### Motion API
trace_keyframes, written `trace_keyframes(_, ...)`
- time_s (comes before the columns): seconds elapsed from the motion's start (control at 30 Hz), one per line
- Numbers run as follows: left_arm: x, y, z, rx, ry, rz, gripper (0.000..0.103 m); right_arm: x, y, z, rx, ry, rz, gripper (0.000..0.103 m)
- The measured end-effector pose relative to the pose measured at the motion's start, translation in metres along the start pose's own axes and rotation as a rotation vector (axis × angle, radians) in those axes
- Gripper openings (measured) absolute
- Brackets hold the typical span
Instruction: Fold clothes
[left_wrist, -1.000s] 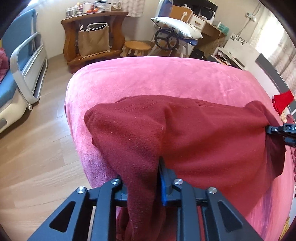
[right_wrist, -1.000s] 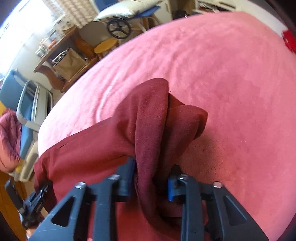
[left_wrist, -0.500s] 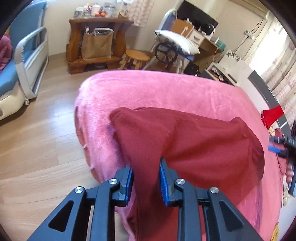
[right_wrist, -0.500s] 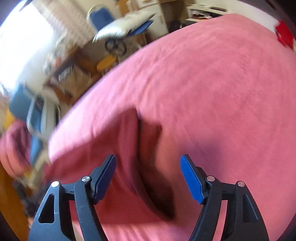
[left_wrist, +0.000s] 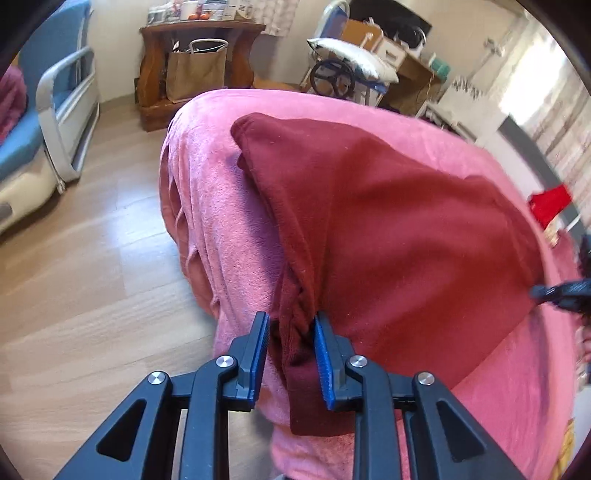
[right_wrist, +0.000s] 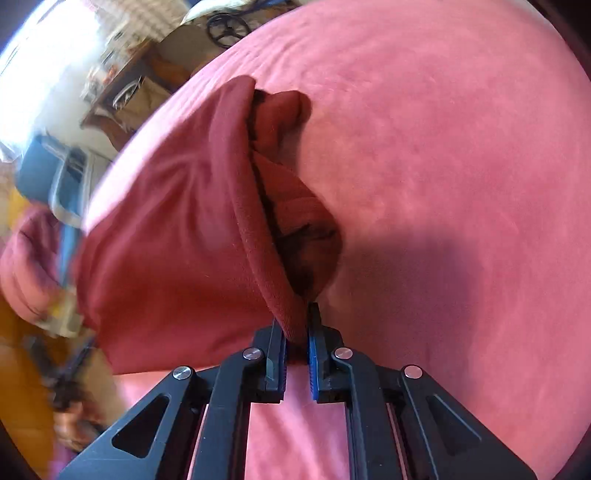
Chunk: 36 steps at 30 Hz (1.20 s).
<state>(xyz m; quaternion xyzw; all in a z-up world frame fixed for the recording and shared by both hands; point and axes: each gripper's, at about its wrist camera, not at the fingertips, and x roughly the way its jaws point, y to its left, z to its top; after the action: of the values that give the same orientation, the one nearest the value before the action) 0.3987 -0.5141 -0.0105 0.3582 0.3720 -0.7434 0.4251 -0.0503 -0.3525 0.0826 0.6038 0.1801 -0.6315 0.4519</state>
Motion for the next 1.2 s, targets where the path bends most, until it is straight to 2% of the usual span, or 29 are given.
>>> trace_keyframes(0.07,-0.004,-0.009,-0.001,0.047,0.014,0.028,0.022,-0.018,0.001,-0.001,-0.032,-0.007,-0.004,0.009)
trace_keyframes(0.13,-0.006,-0.019,-0.003,0.095,0.025,0.057,0.022,-0.026,-0.009,-0.002,-0.01,0.0,0.002,0.01)
trace_keyframes(0.2,-0.007,-0.023,-0.005,0.123,0.016,0.08,0.022,-0.012,-0.022,0.001,0.022,0.038,-0.019,0.018)
trace_keyframes(0.23,-0.008,-0.024,-0.006,0.13,0.004,0.094,0.022,-0.002,-0.028,0.002,0.033,0.068,-0.042,0.027)
trace_keyframes(0.3,-0.011,-0.019,-0.004,0.105,-0.011,0.125,0.022,0.003,-0.037,0.006,0.073,0.061,-0.051,0.03)
trace_keyframes(0.4,-0.029,0.003,0.001,0.008,-0.073,0.227,0.022,-0.03,-0.051,0.012,0.198,-0.159,-0.02,0.038)
trace_keyframes(0.43,-0.036,0.009,0.004,-0.025,-0.105,0.231,0.02,-0.045,-0.047,0.014,0.184,-0.266,0.006,0.039)
trace_keyframes(0.47,-0.044,0.014,0.007,-0.059,-0.139,0.23,0.02,-0.05,-0.038,0.017,0.141,-0.312,0.056,0.039)
trace_keyframes(0.53,-0.042,-0.006,0.014,0.002,-0.17,0.182,0.02,-0.044,-0.007,0.026,0.02,-0.313,0.173,0.039)
trace_keyframes(0.6,-0.038,-0.028,0.021,0.071,-0.197,0.13,0.021,-0.034,0.025,0.036,-0.105,-0.306,0.28,0.038)
trace_keyframes(0.7,-0.033,-0.062,0.032,0.175,-0.238,0.053,0.021,0.005,0.077,0.05,-0.247,-0.254,0.316,0.036)
trace_keyframes(0.77,-0.013,-0.077,0.038,0.215,-0.219,0.025,0.022,0.034,0.103,0.055,-0.32,-0.236,0.315,0.036)
trace_keyframes(0.8,-0.002,-0.078,0.042,0.225,-0.214,0.049,0.022,0.048,0.115,0.057,-0.358,-0.227,0.305,0.036)
trace_keyframes(0.87,0.019,-0.079,0.049,0.243,-0.205,0.108,0.022,0.074,0.13,0.056,-0.434,-0.211,0.224,0.036)
trace_keyframes(0.9,0.027,-0.075,0.052,0.243,-0.203,0.114,0.022,0.092,0.133,0.06,-0.469,-0.193,0.167,0.035)
trace_keyframes(0.93,0.035,-0.069,0.056,0.242,-0.202,0.116,0.022,0.106,0.134,0.064,-0.493,-0.178,0.119,0.024)
trace_keyframes(0.97,0.043,-0.063,0.059,0.241,-0.2,0.118,0.021,0.111,0.128,0.07,-0.485,-0.178,0.1,0.01)
trace_keyframes(1.0,0.046,-0.059,0.062,0.254,-0.214,0.108,0.021,0.115,0.121,0.078,-0.465,-0.179,0.093,0.005)
trace_keyframes(1.03,0.045,-0.058,0.062,0.262,-0.222,0.099,0.02,0.116,0.111,0.088,-0.412,-0.187,0.122,0.0)
trace_keyframes(1.13,0.039,-0.053,0.061,0.264,-0.23,0.064,0.02,0.109,0.089,0.104,-0.297,-0.243,0.162,0.0)
trace_keyframes(1.2,0.022,-0.048,0.059,0.229,-0.283,0.055,0.02,0.099,0.078,0.106,-0.244,-0.281,0.185,0.002)
